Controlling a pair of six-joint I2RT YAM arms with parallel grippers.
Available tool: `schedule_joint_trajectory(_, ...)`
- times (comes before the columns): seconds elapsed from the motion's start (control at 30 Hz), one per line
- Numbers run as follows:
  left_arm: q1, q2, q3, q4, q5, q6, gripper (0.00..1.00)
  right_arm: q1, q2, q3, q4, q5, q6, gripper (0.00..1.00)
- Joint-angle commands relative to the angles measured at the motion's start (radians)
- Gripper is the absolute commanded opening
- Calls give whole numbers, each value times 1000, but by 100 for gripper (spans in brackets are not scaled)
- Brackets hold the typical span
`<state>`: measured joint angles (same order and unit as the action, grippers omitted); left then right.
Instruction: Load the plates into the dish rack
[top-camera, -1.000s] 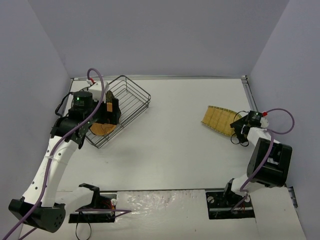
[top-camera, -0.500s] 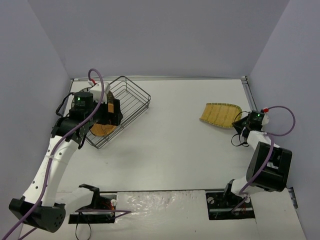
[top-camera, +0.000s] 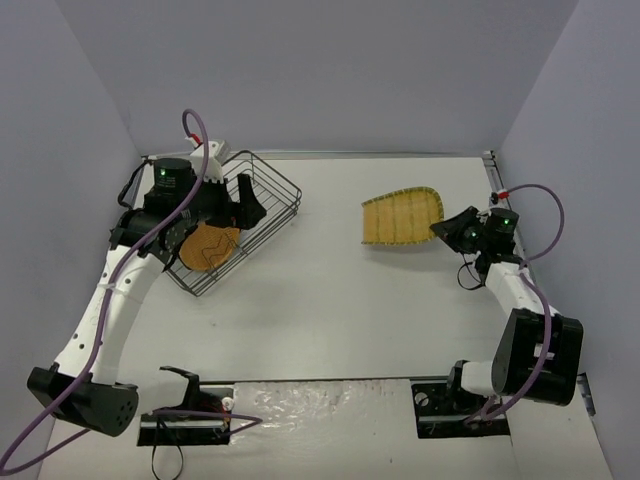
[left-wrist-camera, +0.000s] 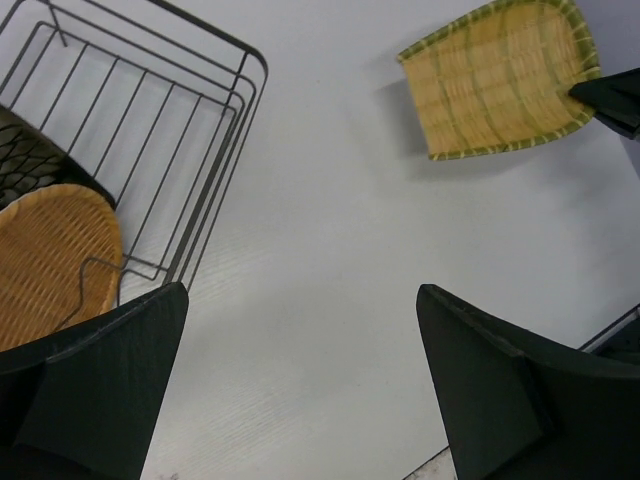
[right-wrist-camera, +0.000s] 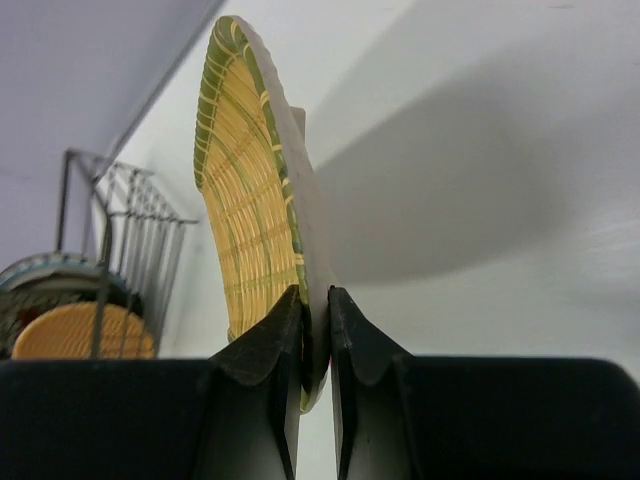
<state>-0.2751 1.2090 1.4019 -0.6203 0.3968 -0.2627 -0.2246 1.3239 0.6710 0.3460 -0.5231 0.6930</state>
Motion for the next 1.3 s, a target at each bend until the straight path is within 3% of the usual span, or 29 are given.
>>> schedule_joint_trajectory(0.0,-31,49,77,115,137,-67,97,74,-74,80,240,-286,31,0)
schedule_joint_trajectory(0.27,-128,167,170,120,227,-92,97,197,-81,122,346,-492,86,0)
schedule_joint_trajectory(0.8,-233,339,313,27,197,-42,95,321,-69,182,365,-621,75,0)
schedule_joint_trajectory(0.97,-233,360,351,-31,203,-20,84,324,-67,183,366,-627,72,0)
schedule_joint_trajectory(1.23,-231,357,324,-15,262,-36,44,329,-60,190,363,-632,68,0)
schedule_joint_trajectory(1.27,-231,357,320,-15,263,-39,44,329,-60,191,363,-632,68,0)
